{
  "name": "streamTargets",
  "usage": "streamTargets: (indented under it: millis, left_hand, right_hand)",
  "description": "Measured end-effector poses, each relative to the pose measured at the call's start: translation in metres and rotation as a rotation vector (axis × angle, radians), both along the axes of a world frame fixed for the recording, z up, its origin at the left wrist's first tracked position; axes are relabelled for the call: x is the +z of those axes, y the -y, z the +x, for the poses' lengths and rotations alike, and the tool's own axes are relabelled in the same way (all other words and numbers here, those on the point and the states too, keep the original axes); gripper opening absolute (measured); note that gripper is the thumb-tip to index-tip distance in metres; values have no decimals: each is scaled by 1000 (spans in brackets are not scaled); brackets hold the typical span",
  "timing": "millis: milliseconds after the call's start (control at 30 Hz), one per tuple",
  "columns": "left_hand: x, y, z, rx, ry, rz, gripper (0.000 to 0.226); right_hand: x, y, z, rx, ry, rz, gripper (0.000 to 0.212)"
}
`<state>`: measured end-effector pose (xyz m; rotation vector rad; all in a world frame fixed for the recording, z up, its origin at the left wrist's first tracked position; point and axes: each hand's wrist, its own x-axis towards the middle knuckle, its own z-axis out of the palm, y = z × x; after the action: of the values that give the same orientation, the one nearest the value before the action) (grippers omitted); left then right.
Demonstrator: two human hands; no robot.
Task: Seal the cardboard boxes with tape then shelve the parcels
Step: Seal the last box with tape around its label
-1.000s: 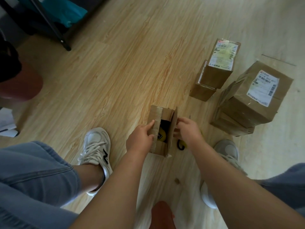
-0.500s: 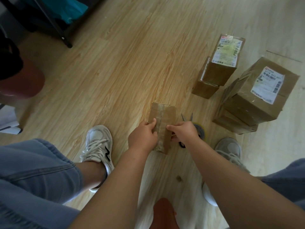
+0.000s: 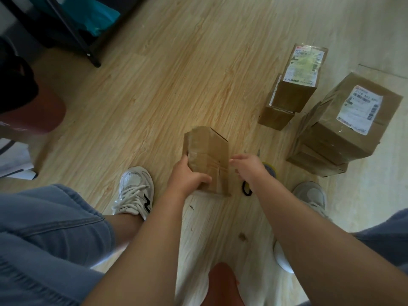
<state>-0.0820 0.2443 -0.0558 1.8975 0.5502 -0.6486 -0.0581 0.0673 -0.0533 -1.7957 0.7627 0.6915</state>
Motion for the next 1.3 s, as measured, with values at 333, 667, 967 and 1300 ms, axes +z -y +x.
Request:
streamTargets:
  millis: [333,667,967,1300]
  left_hand:
    - [17,-27,3,176,-159,-530,63]
    - [14,-18,6,240,-68,-428,66]
    - [10,-24,13,304,-162,-376,67]
    - [12,0,16,213,-7,291,100]
  right_hand:
    - [12,21,2,-58,-33,340,29]
    - [18,24,0,28,123,505,47]
    - [19,20,2,8,114,470,40]
    - [16,-23,-8,412,142,184,36]
